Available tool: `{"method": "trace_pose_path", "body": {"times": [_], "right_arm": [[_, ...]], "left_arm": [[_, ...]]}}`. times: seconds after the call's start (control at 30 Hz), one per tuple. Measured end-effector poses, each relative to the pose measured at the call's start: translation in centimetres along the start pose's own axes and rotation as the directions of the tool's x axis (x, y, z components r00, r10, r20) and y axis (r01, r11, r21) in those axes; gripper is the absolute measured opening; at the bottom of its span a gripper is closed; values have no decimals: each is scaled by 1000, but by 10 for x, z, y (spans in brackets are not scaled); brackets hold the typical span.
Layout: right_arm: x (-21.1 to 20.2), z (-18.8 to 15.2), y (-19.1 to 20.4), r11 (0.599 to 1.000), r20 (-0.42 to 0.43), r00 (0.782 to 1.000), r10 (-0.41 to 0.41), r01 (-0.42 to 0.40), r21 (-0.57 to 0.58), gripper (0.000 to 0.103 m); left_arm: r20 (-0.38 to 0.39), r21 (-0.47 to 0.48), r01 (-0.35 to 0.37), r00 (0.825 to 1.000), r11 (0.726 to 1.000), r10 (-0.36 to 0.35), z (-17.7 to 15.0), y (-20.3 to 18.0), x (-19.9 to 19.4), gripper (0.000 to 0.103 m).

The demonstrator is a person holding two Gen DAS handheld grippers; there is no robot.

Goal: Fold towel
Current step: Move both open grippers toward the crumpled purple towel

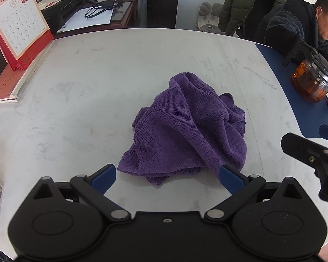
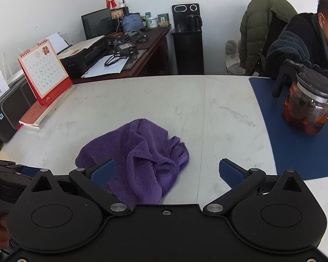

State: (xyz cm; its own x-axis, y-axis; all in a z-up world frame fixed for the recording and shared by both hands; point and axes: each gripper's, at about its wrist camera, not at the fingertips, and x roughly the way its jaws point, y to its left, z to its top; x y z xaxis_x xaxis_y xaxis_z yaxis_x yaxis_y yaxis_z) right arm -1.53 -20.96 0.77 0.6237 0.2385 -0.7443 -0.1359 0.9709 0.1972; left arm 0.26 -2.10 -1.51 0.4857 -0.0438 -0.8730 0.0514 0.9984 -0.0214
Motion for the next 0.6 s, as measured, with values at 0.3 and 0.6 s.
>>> {"method": "trace_pose_path", "body": {"times": [0.3,0.6], "right_arm": [[-13,-20,-2,999,66,997,-46,47,-17,103],[-18,-32,-10,997,66,995,-79,78,10,103]], "left_arm": [[-32,43,28,999,999,-27,1,-11,5,101],[-53,64,33,998,997,-29,-1,-18,8,101]]}}
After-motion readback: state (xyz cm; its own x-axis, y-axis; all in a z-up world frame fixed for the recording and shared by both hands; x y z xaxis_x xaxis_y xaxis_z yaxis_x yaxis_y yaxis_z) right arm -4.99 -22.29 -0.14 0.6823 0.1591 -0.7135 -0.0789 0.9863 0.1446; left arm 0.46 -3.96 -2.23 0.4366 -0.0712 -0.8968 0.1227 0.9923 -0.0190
